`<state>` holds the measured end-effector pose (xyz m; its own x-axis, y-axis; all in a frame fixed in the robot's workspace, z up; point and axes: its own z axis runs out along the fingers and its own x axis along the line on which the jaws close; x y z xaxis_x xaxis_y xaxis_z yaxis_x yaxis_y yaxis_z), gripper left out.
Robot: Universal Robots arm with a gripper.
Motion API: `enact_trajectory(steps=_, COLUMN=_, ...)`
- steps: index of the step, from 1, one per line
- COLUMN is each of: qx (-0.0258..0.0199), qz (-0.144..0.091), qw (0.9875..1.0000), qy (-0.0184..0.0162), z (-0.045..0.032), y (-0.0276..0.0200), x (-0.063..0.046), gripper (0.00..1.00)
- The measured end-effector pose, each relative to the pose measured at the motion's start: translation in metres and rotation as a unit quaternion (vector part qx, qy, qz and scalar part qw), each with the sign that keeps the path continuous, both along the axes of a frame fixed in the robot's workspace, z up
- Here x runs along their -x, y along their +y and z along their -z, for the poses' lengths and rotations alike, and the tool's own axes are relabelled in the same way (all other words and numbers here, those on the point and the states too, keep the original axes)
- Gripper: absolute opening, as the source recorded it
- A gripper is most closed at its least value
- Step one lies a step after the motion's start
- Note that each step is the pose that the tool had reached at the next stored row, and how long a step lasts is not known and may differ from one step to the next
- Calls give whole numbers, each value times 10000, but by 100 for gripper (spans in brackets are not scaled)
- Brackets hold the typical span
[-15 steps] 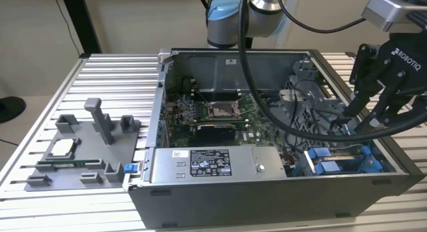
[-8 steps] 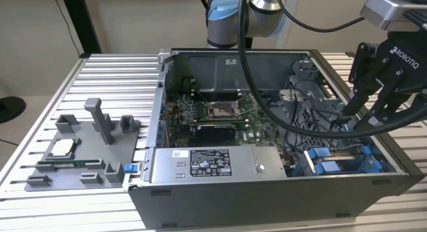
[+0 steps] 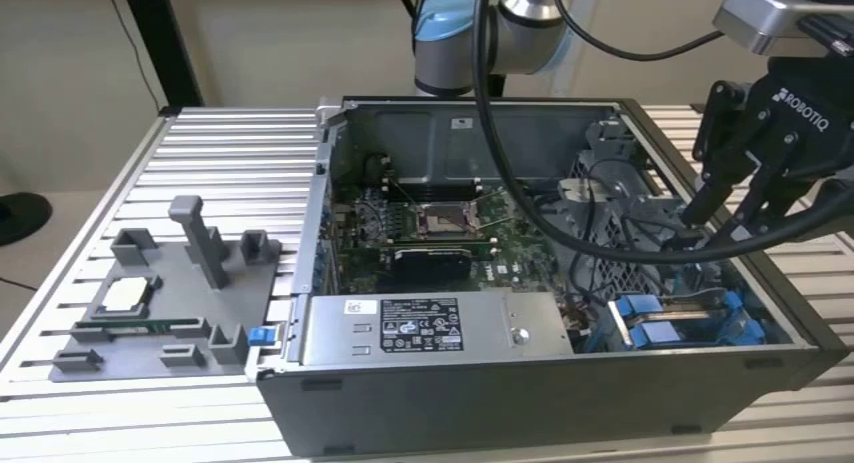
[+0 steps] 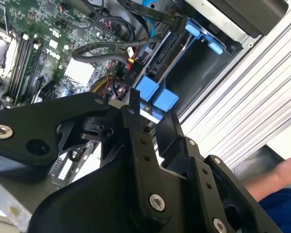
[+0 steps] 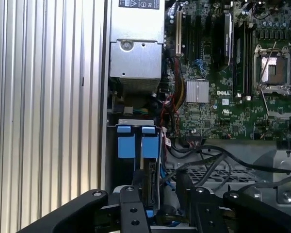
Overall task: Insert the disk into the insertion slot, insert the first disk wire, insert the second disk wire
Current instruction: 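Insert the first disk wire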
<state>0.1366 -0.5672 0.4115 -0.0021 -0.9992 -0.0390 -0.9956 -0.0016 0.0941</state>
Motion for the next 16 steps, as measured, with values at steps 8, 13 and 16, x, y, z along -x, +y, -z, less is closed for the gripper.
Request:
enact_trajectory(steps=8, qx=1, qz=0, qw=10000, qy=-3, z=0, y=42, x=-21, gripper=100)
enact_trajectory(steps=13, qx=0, qz=1, qw=10000, qy=-4, z=16, y=42, x=-36, gripper=100)
enact_trajectory(steps=16, qx=0, qz=0, qw=10000, qy=-8, z=33, y=42, x=-39, gripper=100)
